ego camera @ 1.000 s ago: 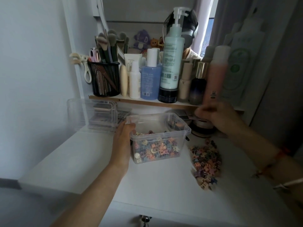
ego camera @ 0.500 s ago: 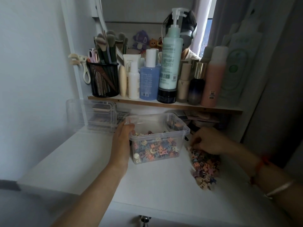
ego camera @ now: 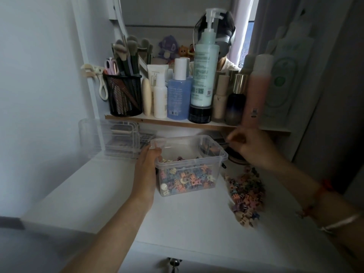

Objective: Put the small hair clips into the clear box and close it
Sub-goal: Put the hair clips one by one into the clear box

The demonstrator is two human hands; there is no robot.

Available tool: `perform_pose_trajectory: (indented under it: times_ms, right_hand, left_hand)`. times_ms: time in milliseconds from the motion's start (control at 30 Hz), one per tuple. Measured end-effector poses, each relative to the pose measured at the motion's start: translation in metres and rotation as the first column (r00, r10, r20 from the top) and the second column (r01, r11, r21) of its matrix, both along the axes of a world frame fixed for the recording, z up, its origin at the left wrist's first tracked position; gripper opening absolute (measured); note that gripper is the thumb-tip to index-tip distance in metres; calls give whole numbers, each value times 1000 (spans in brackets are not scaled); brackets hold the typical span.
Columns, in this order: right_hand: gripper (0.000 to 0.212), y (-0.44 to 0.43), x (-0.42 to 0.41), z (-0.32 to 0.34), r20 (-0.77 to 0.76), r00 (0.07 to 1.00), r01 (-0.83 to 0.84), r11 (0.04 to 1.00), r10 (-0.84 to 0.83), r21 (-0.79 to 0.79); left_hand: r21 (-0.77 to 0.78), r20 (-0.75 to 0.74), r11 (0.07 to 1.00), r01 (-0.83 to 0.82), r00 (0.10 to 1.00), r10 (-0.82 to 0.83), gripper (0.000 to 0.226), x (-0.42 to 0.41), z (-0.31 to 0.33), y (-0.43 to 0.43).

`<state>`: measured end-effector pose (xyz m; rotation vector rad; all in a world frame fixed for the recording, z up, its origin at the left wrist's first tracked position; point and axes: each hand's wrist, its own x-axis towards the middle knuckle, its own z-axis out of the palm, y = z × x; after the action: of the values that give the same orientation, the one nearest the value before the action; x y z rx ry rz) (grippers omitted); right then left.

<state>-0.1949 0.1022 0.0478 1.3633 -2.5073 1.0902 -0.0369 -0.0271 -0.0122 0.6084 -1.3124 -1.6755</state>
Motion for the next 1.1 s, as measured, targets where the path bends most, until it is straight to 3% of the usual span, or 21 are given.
perform_pose_trajectory:
  times_ms: [67, 134, 200, 267, 334, 401, 467, 567, 634, 734, 1102]
  right_hand:
    - [18, 3, -2, -18, -30, 998, -41, 952, 52, 302]
    - [22, 4, 2, -31, -27, 993, -81, 842, 113, 533]
    - [20, 3, 2, -28, -72, 992, -48, 856, 99, 515]
    - [16, 0, 0, -17, -85, 996, 25, 959, -1, 281]
    - [10, -4, 0, 0, 117, 993, -1, 999, 5, -41]
    - [11, -6, 2, 13, 329, 928, -101, 968, 175, -232]
    - [12, -4, 0, 19, 296, 943, -107, 980, 153, -165]
    - [15, 6, -21, 8, -7, 997, 77, 991, -77, 107]
    - [21, 13, -34, -8, -153, 977, 195, 920, -151, 338]
    - [27, 18, -40, -26, -196, 970, 229, 807, -143, 544]
    - [26, 14, -38, -32, -26, 996, 85, 853, -84, 516]
  left_hand:
    - [-1, -4, 1000, 1, 1000, -1, 15, 0, 0, 0]
    - [-6, -7, 1000, 6, 1000, -6, 16, 0, 0, 0]
    - [-7, -8, 1000, 10, 1000, -10, 16, -1, 0, 0]
    - [-8, -17, 1000, 6, 1000, -6, 15, -1, -1, -2]
    - [-13, -20, 1000, 0, 1000, 0, 15, -1, -2, -3]
    - [-21, -22, 1000, -1, 1000, 0, 17, -1, -2, -3]
    - [-26, -32, 1000, 5, 999, -6, 18, 0, -2, -2]
    - [-19, -33, 1000, 6, 999, -7, 19, 0, -2, -2]
    - [-16, -34, 1000, 12, 999, -12, 18, -1, -2, -3]
    - [-21, -32, 1000, 12, 999, -13, 17, -1, -2, -3]
    - [-19, -51, 1000, 13, 999, -14, 19, -1, -2, -2]
